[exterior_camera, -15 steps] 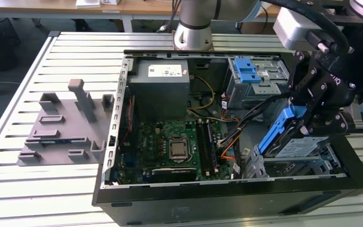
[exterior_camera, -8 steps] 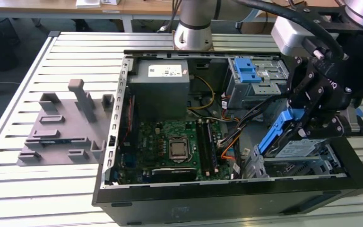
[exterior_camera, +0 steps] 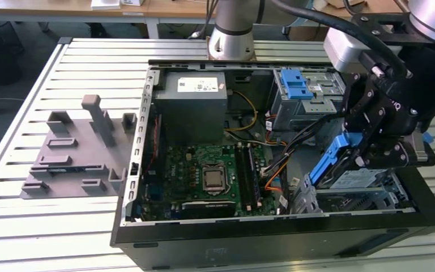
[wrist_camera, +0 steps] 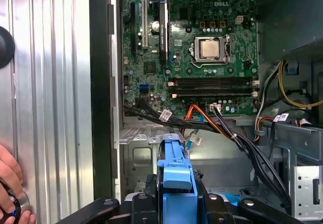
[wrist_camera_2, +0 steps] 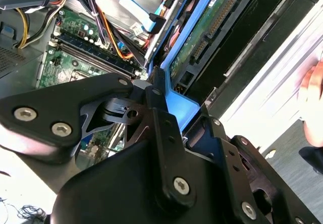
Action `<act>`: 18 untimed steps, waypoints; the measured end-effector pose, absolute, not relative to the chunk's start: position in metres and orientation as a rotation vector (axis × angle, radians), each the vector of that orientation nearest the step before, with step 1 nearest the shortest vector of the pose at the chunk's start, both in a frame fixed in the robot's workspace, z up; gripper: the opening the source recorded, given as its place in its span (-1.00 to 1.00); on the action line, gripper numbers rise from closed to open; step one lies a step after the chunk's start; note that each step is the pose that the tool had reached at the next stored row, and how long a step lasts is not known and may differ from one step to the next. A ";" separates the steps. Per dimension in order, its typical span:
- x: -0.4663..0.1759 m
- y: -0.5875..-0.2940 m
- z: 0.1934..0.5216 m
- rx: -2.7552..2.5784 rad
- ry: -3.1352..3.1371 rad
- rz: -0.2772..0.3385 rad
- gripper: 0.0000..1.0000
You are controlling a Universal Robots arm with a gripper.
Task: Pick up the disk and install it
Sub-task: 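Insert the disk into the insertion slot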
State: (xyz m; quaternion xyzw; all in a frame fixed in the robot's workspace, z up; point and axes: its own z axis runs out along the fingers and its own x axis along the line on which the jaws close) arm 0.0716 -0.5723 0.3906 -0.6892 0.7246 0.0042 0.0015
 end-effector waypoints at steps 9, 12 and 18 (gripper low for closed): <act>0.072 -0.572 0.384 -2.163 2.274 0.013 -0.26; 0.072 -0.572 0.381 -2.163 2.274 0.013 -0.26; 0.073 -0.572 0.377 -2.163 2.274 0.013 -0.26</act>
